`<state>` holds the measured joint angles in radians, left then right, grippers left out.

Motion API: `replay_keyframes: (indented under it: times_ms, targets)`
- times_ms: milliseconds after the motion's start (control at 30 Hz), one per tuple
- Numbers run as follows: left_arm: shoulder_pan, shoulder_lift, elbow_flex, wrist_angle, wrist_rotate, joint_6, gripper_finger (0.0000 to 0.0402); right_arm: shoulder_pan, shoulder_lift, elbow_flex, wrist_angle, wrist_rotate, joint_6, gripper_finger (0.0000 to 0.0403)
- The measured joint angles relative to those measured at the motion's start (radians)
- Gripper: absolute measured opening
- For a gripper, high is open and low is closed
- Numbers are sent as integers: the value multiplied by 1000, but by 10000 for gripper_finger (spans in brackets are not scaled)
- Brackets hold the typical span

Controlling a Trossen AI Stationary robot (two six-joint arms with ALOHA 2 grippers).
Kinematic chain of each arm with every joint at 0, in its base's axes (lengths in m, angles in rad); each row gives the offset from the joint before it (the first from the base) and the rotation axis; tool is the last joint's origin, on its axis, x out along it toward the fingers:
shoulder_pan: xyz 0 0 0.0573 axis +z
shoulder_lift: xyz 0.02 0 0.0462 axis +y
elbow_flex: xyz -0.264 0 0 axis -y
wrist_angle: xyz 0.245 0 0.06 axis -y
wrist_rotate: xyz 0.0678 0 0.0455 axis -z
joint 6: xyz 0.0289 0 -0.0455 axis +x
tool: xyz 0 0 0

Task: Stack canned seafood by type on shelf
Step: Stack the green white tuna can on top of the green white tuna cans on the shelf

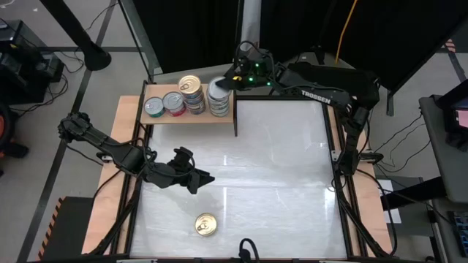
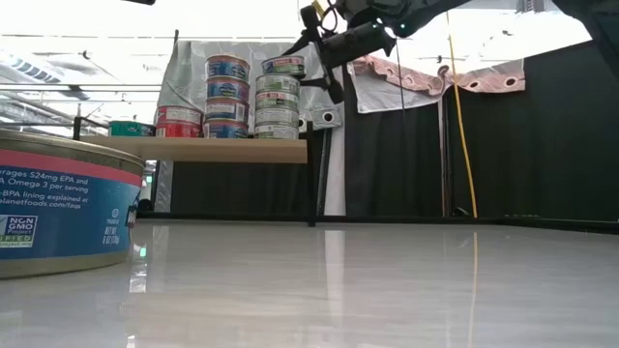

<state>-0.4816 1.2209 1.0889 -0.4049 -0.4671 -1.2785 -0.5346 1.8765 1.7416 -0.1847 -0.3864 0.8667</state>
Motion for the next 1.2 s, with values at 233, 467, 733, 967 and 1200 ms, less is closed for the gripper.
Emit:
replay_keyframes:
  times_ms: [233,467,733,967,1200]
  targets:
    - [-18,0,0,5,0,-17,217,0,6,0,56,-3,-44,282]
    - [-17,0,0,0,0,-22,217,11,11,0,62,7,-101,332]
    - [-18,0,0,-1,0,-25,217,27,32,0,166,25,-102,374]
    - [-18,0,0,6,-7,-33,217,26,33,0,160,25,-208,375]
    - [-18,0,0,4,-10,-34,217,33,33,0,159,27,-511,375]
